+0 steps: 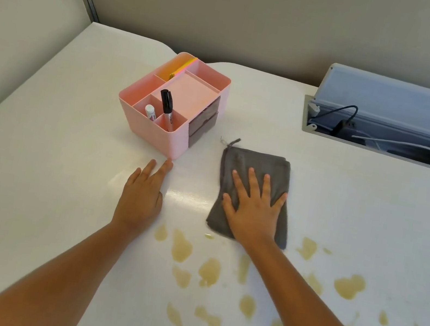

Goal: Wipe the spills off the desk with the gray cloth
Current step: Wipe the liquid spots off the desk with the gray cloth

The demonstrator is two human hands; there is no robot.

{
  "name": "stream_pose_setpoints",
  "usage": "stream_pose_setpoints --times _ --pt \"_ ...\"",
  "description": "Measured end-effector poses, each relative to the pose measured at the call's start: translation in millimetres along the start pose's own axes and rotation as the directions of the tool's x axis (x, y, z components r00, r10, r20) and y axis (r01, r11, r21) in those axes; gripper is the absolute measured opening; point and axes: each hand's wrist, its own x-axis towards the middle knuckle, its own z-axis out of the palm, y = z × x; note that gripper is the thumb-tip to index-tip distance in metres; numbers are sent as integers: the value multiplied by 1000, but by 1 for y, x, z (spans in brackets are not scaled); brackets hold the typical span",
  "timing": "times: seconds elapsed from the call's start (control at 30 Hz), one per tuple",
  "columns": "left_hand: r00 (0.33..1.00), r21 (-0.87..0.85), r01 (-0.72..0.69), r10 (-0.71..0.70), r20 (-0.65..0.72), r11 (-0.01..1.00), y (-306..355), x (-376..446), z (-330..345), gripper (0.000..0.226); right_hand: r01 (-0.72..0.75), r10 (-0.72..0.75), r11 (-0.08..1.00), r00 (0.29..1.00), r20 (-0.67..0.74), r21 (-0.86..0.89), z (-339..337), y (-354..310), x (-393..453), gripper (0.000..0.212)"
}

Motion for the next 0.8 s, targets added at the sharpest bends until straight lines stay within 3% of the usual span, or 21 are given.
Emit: stream_pose_setpoints --times 0.2,0.47,0.67,0.8 --pt "1000 5 -4 4 -9 1000 2 0 0 62 -184 184 983 983 -18 -26 -18 100 -9 58" --pt "1000 30 -10 11 -15 1000 0 1 1 60 -433 434 901 901 -15 15 -43 244 -51 57" --pt "999 19 -12 13 -33 1000 2 2 3 60 -562 564 825 826 -10 57 -41 249 -74 53" --pt "999 17 -6 7 -32 1000 4 2 2 61 -562 564 825 826 -11 59 -37 222 -75 54"
